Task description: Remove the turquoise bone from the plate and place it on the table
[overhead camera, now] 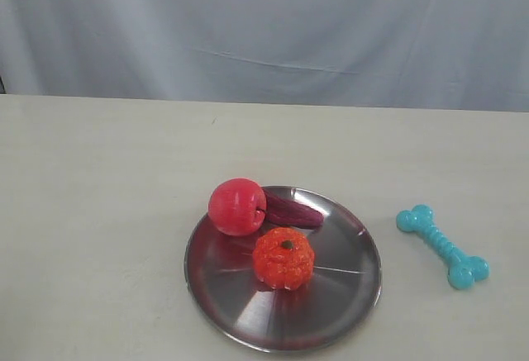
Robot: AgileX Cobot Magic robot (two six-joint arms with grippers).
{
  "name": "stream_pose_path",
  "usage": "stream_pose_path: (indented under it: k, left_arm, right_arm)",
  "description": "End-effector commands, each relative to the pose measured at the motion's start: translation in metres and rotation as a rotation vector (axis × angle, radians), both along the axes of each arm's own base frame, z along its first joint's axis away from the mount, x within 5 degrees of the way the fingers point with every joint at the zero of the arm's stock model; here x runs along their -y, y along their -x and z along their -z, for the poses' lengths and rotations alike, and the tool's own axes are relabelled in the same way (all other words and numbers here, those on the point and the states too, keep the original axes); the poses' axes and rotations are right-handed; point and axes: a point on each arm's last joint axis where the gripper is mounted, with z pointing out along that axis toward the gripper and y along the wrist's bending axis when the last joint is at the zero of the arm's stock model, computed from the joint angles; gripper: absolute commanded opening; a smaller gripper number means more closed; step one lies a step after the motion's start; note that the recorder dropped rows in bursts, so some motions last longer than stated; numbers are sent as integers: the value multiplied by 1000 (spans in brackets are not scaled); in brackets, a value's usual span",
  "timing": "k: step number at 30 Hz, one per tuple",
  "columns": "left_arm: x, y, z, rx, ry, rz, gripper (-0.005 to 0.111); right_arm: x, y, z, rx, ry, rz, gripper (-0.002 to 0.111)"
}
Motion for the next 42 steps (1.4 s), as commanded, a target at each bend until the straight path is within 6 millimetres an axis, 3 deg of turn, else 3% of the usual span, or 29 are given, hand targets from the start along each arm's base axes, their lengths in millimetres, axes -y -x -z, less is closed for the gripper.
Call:
stream_pose_path:
  k: [1,13,24,42]
  left_arm:
    - [1,0,0,5,10,7,0]
    - [1,0,0,5,10,7,0]
    - [1,0,0,5,10,7,0]
    - [1,0,0,5,10,7,0]
  right_arm:
    - [-1,-4,18,-51,-18,-18,-1]
    - [-3,-9,42,-118,-14,-63,-1]
    - [-4,-9,44,-135,-45,-71,-1]
    - [-4,-6,64,-326,-151,-58,-1]
